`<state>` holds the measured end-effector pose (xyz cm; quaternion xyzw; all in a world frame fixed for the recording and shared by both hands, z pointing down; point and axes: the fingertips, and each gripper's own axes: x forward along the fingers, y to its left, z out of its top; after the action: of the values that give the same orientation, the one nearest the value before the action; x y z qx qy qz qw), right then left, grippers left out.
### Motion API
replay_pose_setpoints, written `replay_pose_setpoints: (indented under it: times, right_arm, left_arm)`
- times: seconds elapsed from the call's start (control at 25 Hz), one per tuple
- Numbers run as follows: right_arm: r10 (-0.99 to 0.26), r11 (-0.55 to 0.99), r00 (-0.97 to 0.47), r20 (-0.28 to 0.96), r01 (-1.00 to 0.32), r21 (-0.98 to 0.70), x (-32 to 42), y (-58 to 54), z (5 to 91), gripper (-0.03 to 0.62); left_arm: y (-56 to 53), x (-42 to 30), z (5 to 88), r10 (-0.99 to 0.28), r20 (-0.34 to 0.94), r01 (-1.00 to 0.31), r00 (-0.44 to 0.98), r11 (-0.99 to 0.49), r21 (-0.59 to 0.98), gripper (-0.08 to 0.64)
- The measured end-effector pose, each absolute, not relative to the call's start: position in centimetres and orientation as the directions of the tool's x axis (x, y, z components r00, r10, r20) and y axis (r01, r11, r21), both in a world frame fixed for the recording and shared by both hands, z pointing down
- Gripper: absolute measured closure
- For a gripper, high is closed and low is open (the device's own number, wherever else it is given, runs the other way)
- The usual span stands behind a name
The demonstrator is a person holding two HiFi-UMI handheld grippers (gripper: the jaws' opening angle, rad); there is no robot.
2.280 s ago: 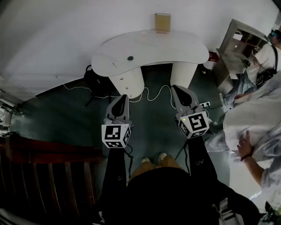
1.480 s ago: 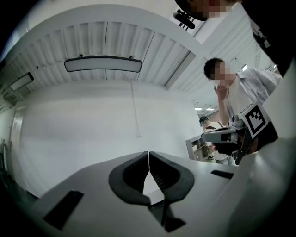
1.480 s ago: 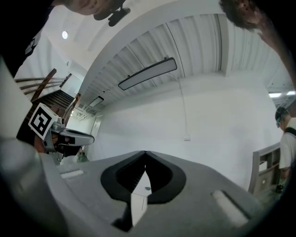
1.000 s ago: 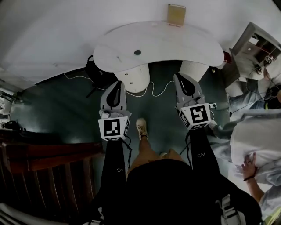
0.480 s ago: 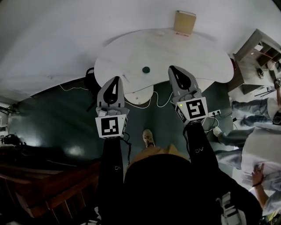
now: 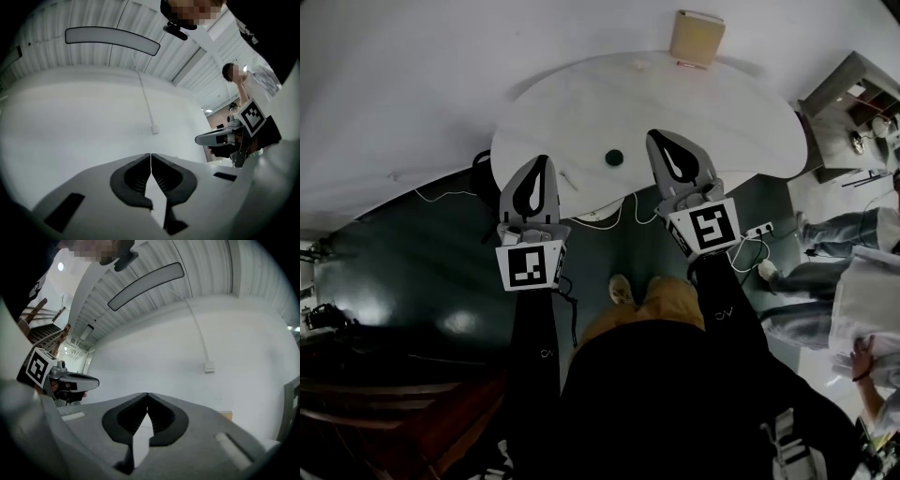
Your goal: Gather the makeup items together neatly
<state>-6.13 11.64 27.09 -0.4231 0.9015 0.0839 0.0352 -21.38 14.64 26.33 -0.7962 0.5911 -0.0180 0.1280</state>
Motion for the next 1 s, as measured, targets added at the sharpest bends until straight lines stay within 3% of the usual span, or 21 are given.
replay_pose_setpoints:
  times: [0.56, 0.88, 1.0]
  right_arm:
    - [-0.661, 0.749, -0.749, -0.046, -0.663, 0.019, -10.4, 3.8, 33.8, 0.588]
    - [-0.514, 0.831, -0.823, 0.244, -0.548, -0.098, -20.8, 5.7, 47.4, 0.522]
    - [-0.466, 0.845, -0.808, 0.362, -0.527, -0.09, -24.5, 6.3, 52.8, 0.505]
  left_arm:
    - [8.7, -22.8, 28.1, -0.981, -0.106, -0.967, 0.16, -0.134, -0.215, 0.551]
    - [8.0, -25.3, 30.1, -0.987, -0.074, -0.983, 0.145, -0.135, -0.126, 0.551]
    - [7.7, -27.1, 30.5, -0.983, -0.077, -0.973, 0.164, -0.148, -0.177, 0.551]
